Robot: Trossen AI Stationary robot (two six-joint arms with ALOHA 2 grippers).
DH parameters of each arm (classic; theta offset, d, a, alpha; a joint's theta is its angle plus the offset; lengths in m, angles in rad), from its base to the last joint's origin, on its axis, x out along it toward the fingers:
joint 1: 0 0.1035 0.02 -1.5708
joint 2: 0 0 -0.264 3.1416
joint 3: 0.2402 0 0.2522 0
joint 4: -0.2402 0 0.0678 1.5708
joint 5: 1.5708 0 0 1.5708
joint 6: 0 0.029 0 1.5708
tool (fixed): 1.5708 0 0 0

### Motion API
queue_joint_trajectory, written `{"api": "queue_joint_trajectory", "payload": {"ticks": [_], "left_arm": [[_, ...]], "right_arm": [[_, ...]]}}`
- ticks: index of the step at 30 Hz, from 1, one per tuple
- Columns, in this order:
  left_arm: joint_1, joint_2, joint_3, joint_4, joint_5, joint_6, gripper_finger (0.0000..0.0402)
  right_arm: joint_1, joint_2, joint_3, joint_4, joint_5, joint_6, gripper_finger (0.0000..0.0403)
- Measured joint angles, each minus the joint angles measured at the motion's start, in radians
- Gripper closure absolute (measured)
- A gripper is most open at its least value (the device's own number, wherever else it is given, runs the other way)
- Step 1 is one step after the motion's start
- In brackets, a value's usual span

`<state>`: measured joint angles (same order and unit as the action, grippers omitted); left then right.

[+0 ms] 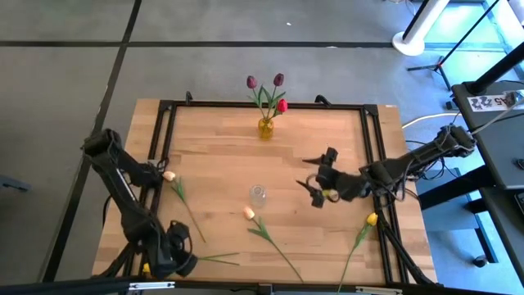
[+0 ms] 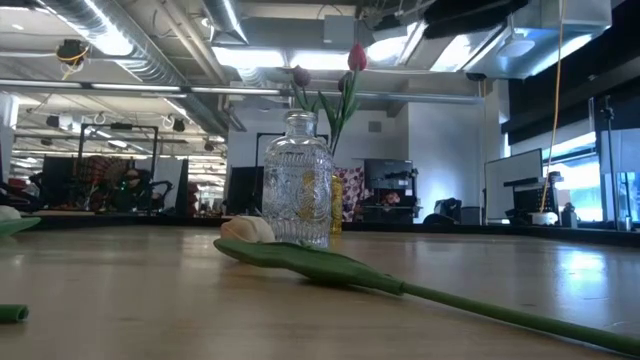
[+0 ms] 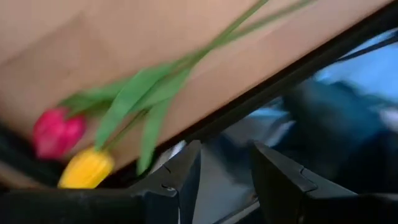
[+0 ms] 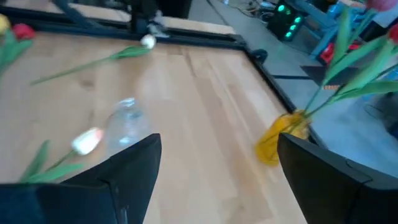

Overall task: Sort flowers into vase by color
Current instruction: Put the red flower into the yellow vase

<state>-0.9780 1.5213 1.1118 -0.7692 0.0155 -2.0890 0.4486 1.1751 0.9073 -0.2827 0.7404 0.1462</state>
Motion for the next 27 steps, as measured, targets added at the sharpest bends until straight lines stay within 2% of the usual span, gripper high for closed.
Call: {"api": "queue_joint_trajectory", "payload": {"ticks": [4,8,15,17,19,27], "left_arm": [[-0.015,0.078,0.000,0.004,0.140,0.032,0.0269],[-0.021,0.133,0.000,0.030,0.171,0.094,0.0269],[-0.023,0.223,0.000,0.033,0.319,0.272,0.0269],[-0.025,0.241,0.000,-0.016,0.341,0.328,0.0269],[-0.024,0.241,0.000,-0.075,0.332,0.368,0.0269],[-0.025,0.271,0.000,-0.132,0.266,0.564,0.0269]], "right_arm": [[0.103,0.001,0.000,-0.064,0.048,0.064,0.0084],[0.171,0.001,0.000,-0.127,0.071,0.158,0.0084],[0.222,0.001,0.000,-0.182,0.079,0.235,0.0084],[0.220,0.001,0.000,-0.192,0.080,0.261,0.0084],[0.220,0.001,0.000,-0.193,0.082,0.270,0.0084],[0.219,0.001,0.000,-0.190,0.115,0.272,0.0084]]}}
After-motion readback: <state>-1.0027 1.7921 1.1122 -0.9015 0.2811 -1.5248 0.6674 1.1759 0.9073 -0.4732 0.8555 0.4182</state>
